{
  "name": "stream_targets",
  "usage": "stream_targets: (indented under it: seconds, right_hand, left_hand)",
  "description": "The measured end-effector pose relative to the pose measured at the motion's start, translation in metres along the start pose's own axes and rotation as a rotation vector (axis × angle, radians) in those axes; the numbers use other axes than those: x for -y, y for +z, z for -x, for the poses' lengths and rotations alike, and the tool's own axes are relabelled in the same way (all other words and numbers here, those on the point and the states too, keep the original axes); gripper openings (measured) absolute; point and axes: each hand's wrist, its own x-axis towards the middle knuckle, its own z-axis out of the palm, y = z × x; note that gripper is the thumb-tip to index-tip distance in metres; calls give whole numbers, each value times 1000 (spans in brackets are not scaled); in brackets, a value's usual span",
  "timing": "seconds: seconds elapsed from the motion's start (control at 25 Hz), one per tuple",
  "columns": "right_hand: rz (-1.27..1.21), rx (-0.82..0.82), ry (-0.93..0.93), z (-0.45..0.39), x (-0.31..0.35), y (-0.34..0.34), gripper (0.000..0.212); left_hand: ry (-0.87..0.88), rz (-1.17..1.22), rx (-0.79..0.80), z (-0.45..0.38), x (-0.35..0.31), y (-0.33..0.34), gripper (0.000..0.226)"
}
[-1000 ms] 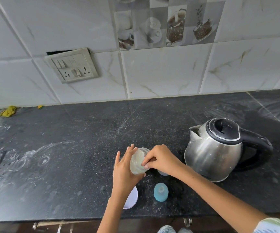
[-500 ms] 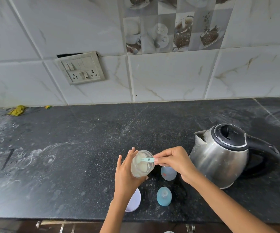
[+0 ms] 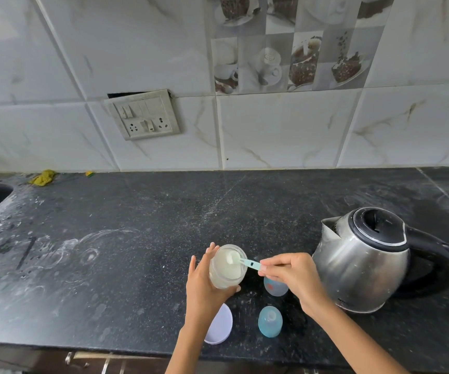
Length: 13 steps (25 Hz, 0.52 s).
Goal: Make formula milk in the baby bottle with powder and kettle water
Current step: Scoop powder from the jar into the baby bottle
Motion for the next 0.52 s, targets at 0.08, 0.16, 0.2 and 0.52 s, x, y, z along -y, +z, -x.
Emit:
stream_targets:
  seconds: [0.08,0.16,0.2,0.52]
  right_hand:
    - [302,-86,-216,0,-2,7,11]
    - [582,-117,-430,-5,-1,16,8]
    - [729,-101,-506,-9,0,20,10]
    - [1149,303,-514,-20,2,41,28]
  left_hand:
    - [28,-15,7,2,-1,1,90]
    - [54,-28,13,3,-2,4,87]
    - [63,-32,15,3,-2,6,85]
    - [125,-27,31,4,-3,10,76]
